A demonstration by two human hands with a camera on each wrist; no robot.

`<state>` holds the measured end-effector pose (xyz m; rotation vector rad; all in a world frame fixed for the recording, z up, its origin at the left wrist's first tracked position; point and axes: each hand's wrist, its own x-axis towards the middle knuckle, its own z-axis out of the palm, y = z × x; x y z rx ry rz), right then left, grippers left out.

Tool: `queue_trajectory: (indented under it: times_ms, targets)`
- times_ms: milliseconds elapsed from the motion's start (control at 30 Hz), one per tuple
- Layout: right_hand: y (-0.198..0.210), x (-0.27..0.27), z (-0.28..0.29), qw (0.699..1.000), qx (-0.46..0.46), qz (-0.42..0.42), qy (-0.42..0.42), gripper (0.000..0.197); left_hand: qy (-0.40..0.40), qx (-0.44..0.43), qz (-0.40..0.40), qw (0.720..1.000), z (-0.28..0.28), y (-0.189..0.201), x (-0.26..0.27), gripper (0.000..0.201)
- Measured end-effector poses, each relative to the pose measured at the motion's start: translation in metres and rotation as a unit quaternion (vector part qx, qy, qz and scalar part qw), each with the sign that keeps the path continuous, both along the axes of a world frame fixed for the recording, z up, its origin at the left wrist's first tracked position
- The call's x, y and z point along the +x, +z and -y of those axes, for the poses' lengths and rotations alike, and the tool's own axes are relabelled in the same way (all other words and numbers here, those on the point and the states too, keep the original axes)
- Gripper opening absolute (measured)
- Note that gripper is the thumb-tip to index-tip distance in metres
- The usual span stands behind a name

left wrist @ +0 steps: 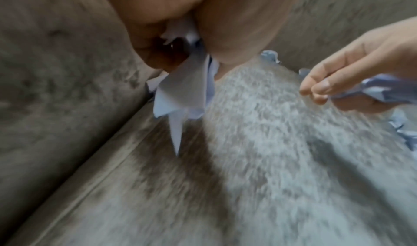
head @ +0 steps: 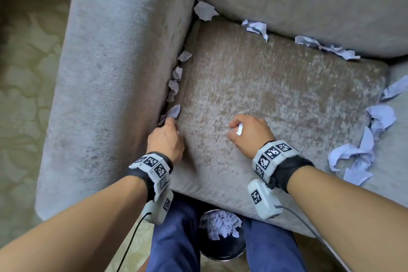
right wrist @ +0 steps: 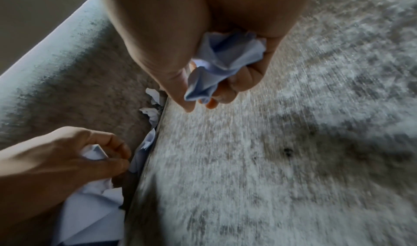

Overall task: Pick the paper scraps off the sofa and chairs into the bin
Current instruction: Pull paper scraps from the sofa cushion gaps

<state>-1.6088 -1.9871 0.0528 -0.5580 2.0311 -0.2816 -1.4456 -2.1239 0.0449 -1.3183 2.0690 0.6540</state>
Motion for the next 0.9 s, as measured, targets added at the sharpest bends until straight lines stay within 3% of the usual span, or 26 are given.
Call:
queue_trajectory:
  times_ms: [167,467,700,800,900]
  targets:
    - [0.013,-0.016,-0.022,0.999,-0.021,-0.001,-0.029,0.020,0.032,-0.026,-0.046,0.998,-0.008,0.009,-0.019,0.046]
    - [0.027,-0.046,-0.056,0.999,-0.031,-0.016,-0.023,0.020,0.059,-0.068,-0.031,0.995,-0.034,-0.005,-0.042,0.050]
    - [0.005,-0.042,-0.021,0.999,-0.008,-0.030,-0.038,0.023,0.073,-0.091,0.027,0.993,-0.008,-0.031,-0.033,0.053]
    - [0.001,-0.032,0.006,0.999,0.000,-0.039,-0.013,0.023,0.020,-0.084,0.025,0.996,0.000,-0.035,-0.022,0.063]
    - [-0.002,-0.025,0.035,0.999,0.002,-0.043,0.001,0.022,0.010,-0.074,0.015,0.997,0.008,-0.042,-0.020,0.053]
